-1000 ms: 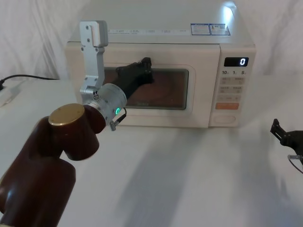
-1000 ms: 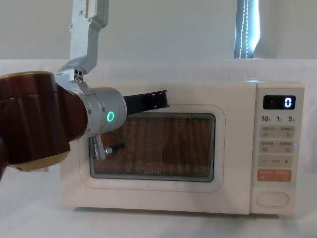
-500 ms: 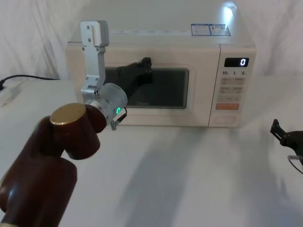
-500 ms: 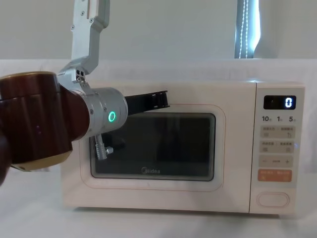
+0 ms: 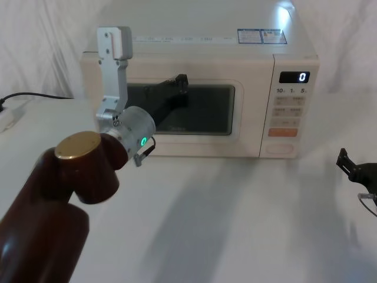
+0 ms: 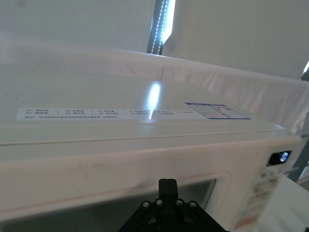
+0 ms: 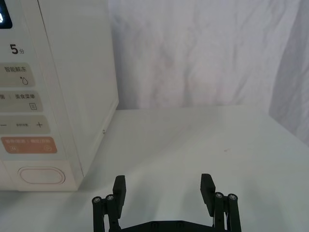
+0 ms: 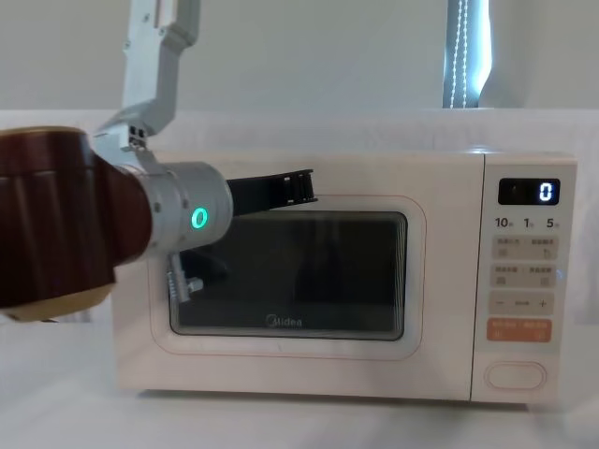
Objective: Press the button to open the microwave door with one hand; close the microwave door with the other hand.
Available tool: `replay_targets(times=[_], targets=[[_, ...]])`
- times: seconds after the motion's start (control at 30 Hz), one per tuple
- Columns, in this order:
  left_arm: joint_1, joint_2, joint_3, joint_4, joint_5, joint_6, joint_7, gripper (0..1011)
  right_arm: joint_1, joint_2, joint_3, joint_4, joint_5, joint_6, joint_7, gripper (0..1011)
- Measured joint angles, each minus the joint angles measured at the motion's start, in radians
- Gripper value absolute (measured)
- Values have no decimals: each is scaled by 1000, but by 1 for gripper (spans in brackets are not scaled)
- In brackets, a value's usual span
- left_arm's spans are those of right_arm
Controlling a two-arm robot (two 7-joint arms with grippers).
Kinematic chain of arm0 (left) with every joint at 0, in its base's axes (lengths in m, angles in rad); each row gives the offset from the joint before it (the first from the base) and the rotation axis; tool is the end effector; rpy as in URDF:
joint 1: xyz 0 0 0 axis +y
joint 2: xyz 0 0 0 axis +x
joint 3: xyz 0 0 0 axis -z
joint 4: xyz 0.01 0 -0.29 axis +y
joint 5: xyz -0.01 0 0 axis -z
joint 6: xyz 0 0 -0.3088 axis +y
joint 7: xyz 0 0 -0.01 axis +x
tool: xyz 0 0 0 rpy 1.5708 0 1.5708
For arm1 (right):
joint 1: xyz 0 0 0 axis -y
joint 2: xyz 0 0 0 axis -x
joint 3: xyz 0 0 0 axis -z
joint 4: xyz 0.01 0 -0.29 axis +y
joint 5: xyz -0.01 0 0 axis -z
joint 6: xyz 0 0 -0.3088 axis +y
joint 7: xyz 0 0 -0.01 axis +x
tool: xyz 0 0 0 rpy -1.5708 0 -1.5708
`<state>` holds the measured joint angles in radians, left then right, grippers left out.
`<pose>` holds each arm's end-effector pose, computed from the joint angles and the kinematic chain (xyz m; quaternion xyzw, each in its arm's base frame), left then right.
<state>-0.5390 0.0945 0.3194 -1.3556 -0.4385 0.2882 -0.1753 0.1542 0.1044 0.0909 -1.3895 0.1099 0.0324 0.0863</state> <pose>0.4532 -0.0657 -0.1696 -0.0539 0.0732 0.4959 0.8636 0.3707 -0.0663 -0.2993 -0.0077 0.0260 -0.7144 0.6993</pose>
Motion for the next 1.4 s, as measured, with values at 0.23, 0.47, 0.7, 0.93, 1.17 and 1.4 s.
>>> replay_targets(times=[0.23, 0.47, 0.7, 0.93, 1.17, 1.4], targets=[[67, 46, -16, -119, -30, 43, -3, 0, 0, 0, 0, 0, 0, 0, 0, 1002], [126, 97, -30, -218, -49, 51, -6, 3, 0, 0, 0, 0, 0, 0, 0, 1002], [187, 146, -57, -299, -74, 43, -3, 175, 0, 0, 0, 0, 0, 0, 0, 1002], [271, 212, -89, -373, -95, 33, 0, 397, 0, 0, 0, 0, 0, 0, 0, 1002], [343, 267, -120, -415, -103, 5, 1, 630, 0, 0, 0, 0, 0, 0, 0, 1002], [411, 309, -146, -432, -88, -31, 8, 861, 0, 0, 0, 0, 0, 0, 0, 1002]])
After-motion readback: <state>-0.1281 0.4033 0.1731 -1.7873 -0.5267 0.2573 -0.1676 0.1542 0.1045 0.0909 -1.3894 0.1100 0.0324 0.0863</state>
